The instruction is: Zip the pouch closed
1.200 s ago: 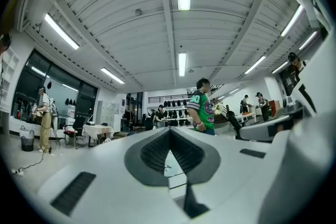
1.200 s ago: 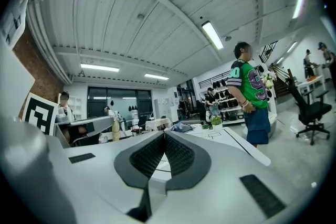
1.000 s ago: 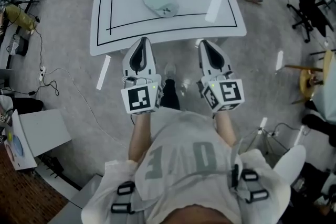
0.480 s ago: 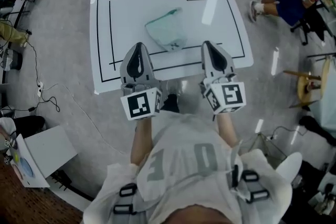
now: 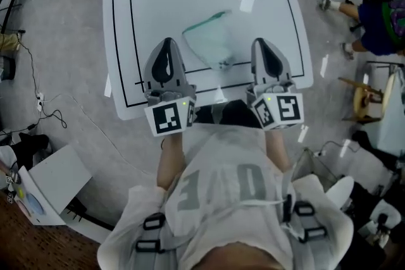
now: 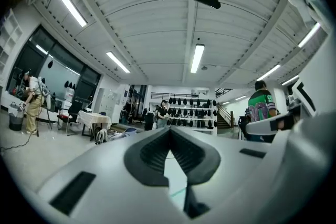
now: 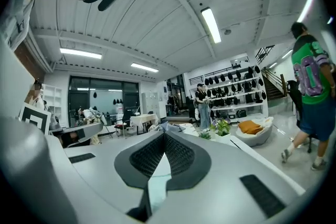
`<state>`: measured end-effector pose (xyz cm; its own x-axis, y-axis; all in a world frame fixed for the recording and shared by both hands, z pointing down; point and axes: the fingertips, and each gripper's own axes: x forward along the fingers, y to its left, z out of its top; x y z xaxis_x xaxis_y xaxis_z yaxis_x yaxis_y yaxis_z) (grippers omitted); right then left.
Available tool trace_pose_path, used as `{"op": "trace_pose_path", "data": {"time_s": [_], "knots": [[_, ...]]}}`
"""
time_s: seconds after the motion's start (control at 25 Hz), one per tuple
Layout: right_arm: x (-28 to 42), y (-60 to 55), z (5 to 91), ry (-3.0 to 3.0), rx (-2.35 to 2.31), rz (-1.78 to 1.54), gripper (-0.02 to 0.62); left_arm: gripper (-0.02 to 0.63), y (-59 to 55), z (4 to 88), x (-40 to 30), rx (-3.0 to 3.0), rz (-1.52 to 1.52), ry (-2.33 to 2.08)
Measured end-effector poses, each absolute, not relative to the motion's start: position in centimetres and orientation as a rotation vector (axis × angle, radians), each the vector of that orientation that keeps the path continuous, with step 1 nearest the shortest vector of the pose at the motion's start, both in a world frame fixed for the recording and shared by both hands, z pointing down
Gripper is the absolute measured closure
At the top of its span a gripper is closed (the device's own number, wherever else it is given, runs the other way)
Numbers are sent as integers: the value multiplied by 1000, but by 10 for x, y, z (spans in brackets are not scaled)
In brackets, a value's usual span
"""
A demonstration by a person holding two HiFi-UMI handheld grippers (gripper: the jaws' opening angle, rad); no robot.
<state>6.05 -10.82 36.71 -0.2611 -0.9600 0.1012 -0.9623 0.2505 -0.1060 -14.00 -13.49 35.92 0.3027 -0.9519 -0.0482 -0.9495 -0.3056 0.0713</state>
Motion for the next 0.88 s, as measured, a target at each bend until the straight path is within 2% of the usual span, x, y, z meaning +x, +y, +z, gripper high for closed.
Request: {"op": "trace_pose_path", "data": {"time_s": [0.44, 0.88], "knots": [[45, -136, 375, -2504, 1839, 235, 586, 600, -153, 363, -157, 2427, -138, -1912], [69, -156, 372, -2543, 1869, 247, 586, 600, -162, 352, -146, 2439, -45, -2005]]}}
